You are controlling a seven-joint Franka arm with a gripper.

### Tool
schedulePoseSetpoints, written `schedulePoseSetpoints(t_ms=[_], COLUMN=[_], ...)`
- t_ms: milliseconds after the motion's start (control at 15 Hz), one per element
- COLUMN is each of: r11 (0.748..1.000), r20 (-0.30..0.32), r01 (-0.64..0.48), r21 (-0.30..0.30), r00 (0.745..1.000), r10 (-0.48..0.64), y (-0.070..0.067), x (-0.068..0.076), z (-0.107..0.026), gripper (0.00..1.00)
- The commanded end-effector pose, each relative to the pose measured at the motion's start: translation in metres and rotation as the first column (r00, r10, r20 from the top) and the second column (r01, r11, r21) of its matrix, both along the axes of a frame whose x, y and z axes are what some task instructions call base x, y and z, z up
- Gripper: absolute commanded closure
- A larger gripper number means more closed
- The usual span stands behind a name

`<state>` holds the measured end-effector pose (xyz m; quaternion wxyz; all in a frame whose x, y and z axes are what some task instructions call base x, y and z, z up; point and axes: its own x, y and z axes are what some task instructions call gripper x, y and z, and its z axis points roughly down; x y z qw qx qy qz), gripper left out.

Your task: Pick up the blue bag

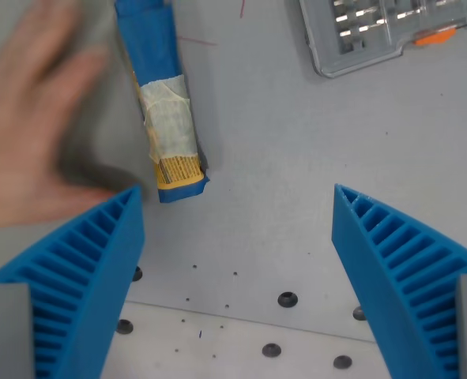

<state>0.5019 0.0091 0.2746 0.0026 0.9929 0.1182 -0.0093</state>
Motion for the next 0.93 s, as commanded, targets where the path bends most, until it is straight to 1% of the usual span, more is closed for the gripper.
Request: schedulePoseSetpoints(t_ms=[67,933], r11=[0.999,0.998], r20=[0.104,0.11], r01=[-0.037,-0.061], r21=[0.019,0.021], r00=[0.994,0.992], r10=[0.035,0.058], y=[-0.004,-0.004], x=[-0.006,-0.01], z=[-0.007,-0.037], gripper=[0.0,0.0])
